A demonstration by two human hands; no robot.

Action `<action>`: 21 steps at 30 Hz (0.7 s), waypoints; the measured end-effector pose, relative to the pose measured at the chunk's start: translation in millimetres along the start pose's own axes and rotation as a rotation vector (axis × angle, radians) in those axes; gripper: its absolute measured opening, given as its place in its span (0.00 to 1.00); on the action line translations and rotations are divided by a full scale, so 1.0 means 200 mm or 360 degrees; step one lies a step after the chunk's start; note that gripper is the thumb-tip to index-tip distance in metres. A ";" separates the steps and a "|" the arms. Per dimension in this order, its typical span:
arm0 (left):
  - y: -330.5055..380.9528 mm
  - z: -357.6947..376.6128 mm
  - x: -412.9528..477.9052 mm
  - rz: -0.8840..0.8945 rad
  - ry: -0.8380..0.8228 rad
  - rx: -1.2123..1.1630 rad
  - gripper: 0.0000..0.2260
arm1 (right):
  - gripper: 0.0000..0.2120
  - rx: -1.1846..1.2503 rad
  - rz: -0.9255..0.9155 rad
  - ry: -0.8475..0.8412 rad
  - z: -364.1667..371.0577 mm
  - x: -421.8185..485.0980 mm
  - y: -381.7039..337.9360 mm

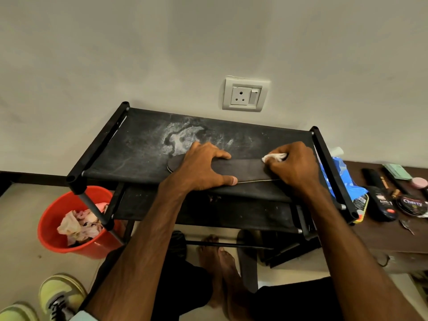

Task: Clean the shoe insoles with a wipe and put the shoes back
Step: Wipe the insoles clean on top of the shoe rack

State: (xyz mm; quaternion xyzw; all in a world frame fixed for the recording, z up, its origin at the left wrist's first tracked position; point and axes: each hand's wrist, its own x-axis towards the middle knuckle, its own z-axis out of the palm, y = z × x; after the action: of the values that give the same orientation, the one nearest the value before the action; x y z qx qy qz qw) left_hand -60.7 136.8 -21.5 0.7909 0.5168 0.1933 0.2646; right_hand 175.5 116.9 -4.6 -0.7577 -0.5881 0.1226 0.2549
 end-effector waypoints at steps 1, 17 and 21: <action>0.00 0.00 0.00 -0.0001 -0.0001 0.0003 0.31 | 0.07 -0.0007 0.0019 0.0034 -0.01 0.00 0.01; -0.03 0.03 0.03 0.0007 -0.0025 0.0075 0.32 | 0.07 0.0037 -0.0081 -0.0034 0.09 0.01 -0.11; -0.04 0.02 0.03 0.0011 0.0002 0.0066 0.31 | 0.06 0.0077 -0.0228 -0.0094 0.16 -0.03 -0.18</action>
State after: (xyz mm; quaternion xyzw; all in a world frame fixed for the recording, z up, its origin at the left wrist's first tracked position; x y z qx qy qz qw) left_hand -61.4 144.6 -29.2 0.7979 0.5181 0.1838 0.2471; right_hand 127.3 125.7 -13.2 -0.7033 -0.6450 0.1405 0.2638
